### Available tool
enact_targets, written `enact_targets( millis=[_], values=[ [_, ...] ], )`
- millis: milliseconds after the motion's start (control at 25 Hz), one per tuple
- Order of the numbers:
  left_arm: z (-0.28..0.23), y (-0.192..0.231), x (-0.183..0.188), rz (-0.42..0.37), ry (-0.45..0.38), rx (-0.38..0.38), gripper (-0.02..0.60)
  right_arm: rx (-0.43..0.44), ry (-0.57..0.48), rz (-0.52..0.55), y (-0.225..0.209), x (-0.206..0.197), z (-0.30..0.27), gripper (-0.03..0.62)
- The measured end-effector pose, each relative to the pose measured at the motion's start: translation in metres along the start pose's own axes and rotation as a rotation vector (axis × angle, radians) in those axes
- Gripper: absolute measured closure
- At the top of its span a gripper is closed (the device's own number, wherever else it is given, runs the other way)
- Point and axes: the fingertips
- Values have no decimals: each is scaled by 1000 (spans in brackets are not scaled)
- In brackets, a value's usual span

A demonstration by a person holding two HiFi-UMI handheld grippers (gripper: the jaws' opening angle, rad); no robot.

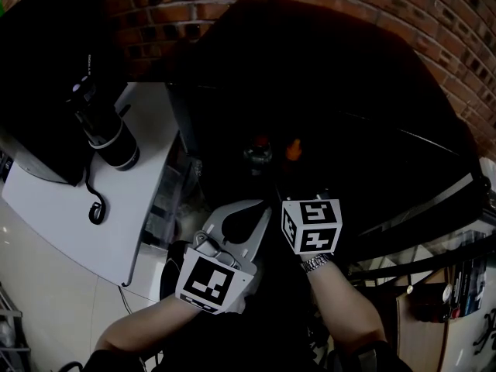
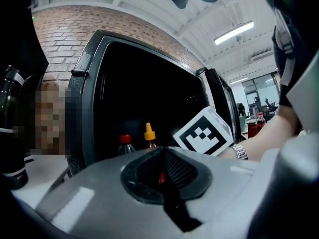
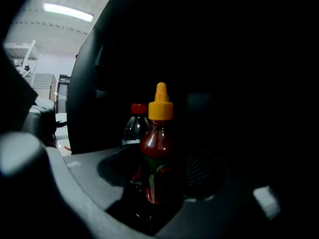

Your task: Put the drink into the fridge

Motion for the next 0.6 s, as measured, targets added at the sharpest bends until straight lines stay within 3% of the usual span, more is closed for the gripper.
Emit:
enact_targets(
  millis=[280, 600],
  values=[
    [-9, 3, -5, 31, 14, 5, 578, 4, 16, -8, -6, -11, -14, 330],
    [-12, 5, -17, -2, 30, -13, 578, 17, 10, -10, -6, -19, -20, 330]
  ],
)
Point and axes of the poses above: the fingertips, and each gripper's own axes: z backward along the fingers, y to its left, x out of its top, and after that the axes turned 2 degrees about x, right-handed
